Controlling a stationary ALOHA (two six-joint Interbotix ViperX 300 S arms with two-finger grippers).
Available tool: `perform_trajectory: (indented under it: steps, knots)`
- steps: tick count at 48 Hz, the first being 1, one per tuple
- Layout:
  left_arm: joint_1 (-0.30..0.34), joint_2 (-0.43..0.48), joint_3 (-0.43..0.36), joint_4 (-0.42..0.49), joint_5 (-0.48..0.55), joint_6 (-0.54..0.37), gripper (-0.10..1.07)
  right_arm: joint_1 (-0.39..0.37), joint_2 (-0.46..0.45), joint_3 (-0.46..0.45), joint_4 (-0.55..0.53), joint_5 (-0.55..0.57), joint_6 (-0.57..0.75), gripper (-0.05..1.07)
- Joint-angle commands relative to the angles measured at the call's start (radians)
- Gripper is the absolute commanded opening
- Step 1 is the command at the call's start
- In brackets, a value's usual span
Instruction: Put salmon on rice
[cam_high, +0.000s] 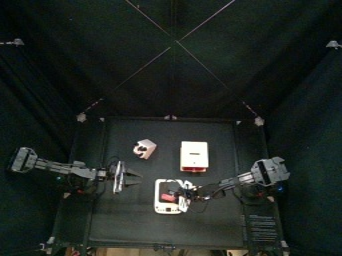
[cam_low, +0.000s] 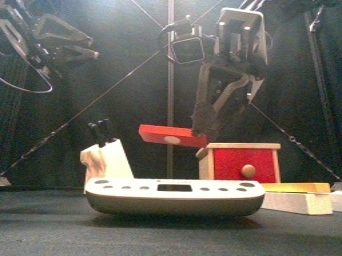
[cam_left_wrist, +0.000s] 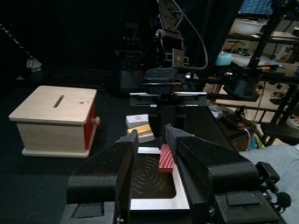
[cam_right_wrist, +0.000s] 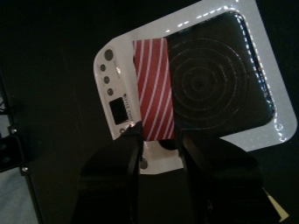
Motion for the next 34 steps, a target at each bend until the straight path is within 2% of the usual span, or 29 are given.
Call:
perform_trajectory:
  steps: [1, 10, 22, 34]
  knots:
    - [0.002, 0.002, -0.014, 0.003, -0.005, 0.002, 0.73, -0.003, -0.052, -0.005, 0.015, -0.017, 0.000, 0.60]
    - [0.002, 0.000, -0.014, 0.005, -0.005, 0.003, 0.73, -0.012, -0.087, 0.029, 0.081, -0.043, 0.000, 0.60]
    - [0.014, 0.000, -0.015, 0.023, -0.005, 0.003, 0.73, -0.032, -0.141, 0.129, 0.175, -0.127, 0.000, 0.60]
    - [0.025, 0.000, -0.014, 0.029, -0.005, 0.003, 0.73, -0.046, -0.212, 0.212, 0.259, -0.140, 0.002, 0.60]
